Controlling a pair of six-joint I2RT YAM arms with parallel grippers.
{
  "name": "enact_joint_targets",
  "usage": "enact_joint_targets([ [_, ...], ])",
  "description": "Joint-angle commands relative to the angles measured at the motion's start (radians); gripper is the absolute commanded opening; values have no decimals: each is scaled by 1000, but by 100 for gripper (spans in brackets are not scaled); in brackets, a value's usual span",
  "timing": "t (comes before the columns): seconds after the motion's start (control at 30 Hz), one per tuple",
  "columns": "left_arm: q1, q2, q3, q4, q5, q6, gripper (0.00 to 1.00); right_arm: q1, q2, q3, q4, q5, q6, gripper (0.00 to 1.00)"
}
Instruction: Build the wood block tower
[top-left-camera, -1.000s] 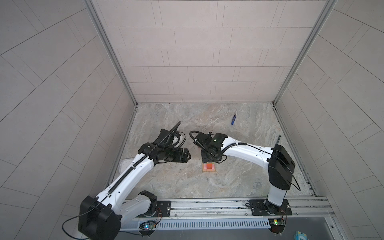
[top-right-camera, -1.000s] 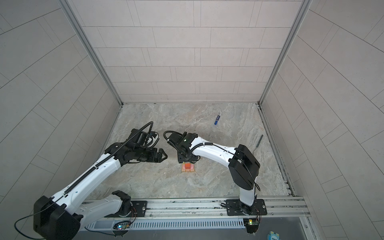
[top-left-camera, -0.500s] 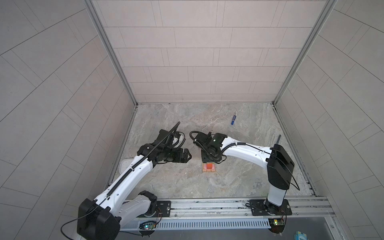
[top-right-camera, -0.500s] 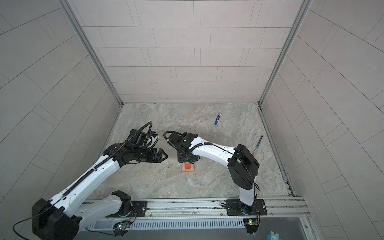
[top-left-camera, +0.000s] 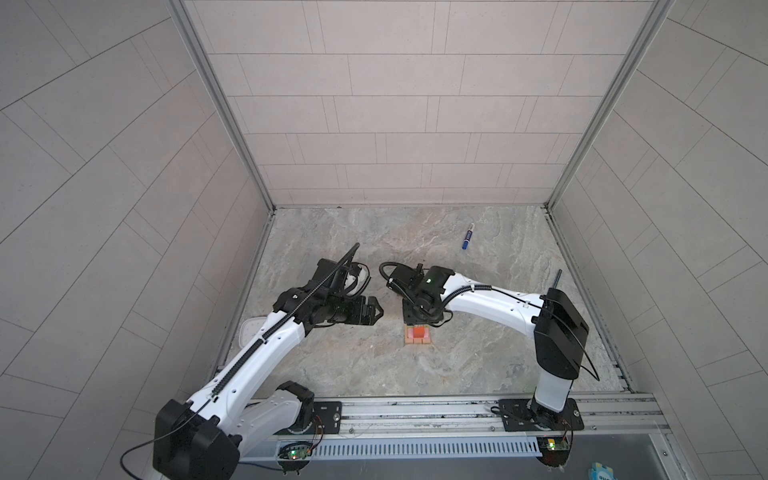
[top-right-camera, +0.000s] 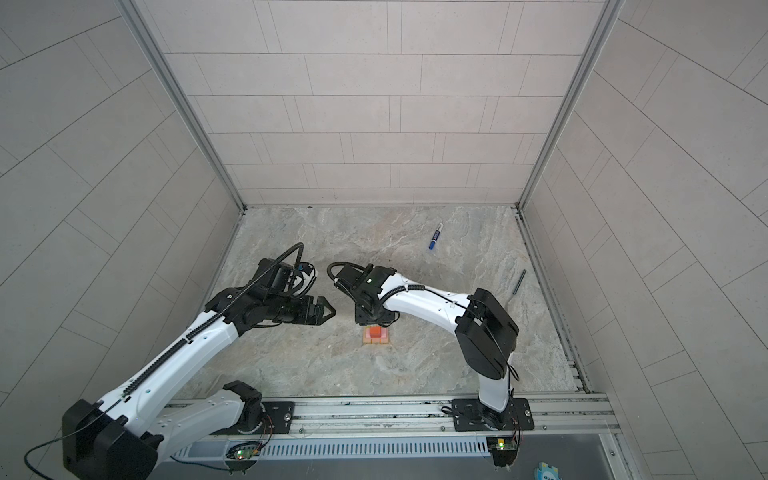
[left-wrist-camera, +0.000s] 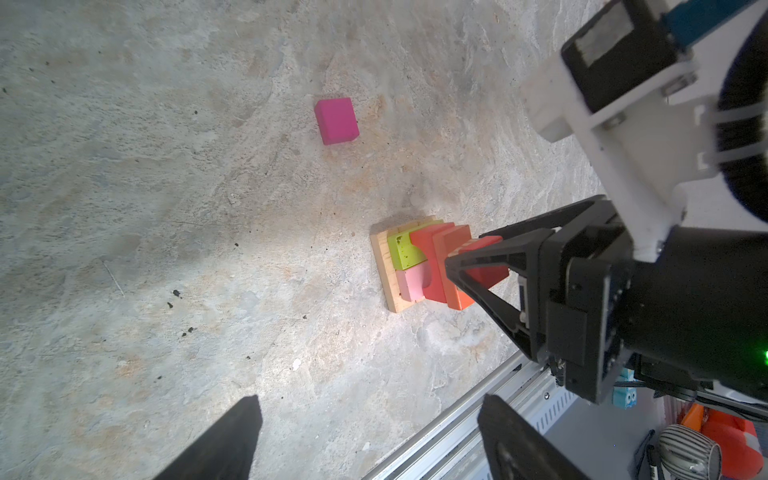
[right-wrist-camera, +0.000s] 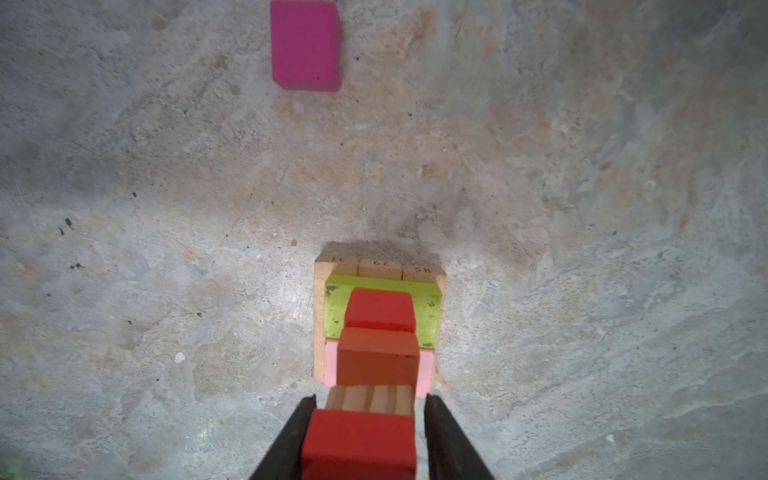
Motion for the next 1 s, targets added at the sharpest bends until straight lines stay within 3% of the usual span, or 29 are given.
enact_joint_targets([
  [0.0,5,-17,-12,4,10,-1,89,7,9,-1,-24,15,25,43],
  [0.97,5,-22,-14,5,7,-2,89,7,0,-9,-19,25,32,34],
])
